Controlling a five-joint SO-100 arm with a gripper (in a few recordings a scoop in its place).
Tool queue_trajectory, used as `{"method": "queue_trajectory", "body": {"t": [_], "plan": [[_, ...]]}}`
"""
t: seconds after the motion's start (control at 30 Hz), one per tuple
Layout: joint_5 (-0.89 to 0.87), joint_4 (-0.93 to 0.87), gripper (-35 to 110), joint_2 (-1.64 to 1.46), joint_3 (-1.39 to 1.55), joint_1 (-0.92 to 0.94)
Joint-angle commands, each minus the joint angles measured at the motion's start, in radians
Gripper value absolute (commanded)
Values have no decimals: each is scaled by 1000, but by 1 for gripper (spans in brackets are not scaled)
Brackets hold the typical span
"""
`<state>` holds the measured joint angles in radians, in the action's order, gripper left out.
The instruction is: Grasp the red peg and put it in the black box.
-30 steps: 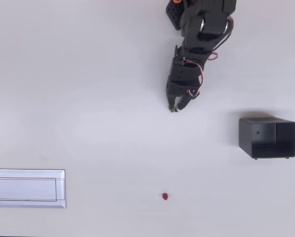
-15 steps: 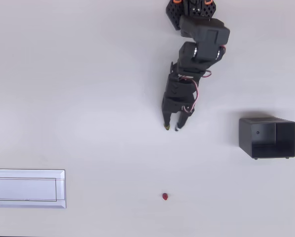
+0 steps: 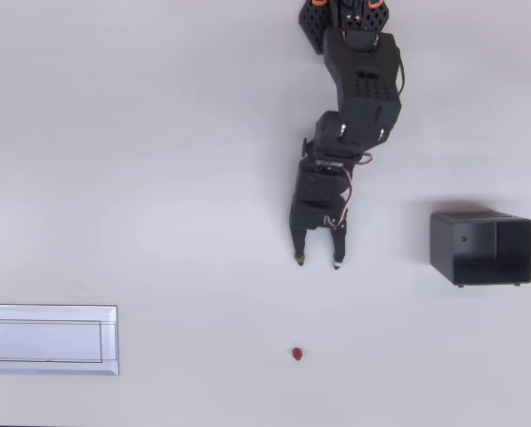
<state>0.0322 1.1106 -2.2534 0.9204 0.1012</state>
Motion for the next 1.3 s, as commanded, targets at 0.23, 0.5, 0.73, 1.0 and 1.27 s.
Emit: {"method": "queue_trajectory", "body": {"t": [0.23, 0.5, 0.73, 1.0, 1.27], "plan": [[51, -110, 24, -112, 305, 15], [20, -239, 23, -221, 541, 12], [12, -425, 23, -285, 744, 8], [26, -515, 23, -359, 905, 8], [44, -660, 23, -420, 1077, 11]]}}
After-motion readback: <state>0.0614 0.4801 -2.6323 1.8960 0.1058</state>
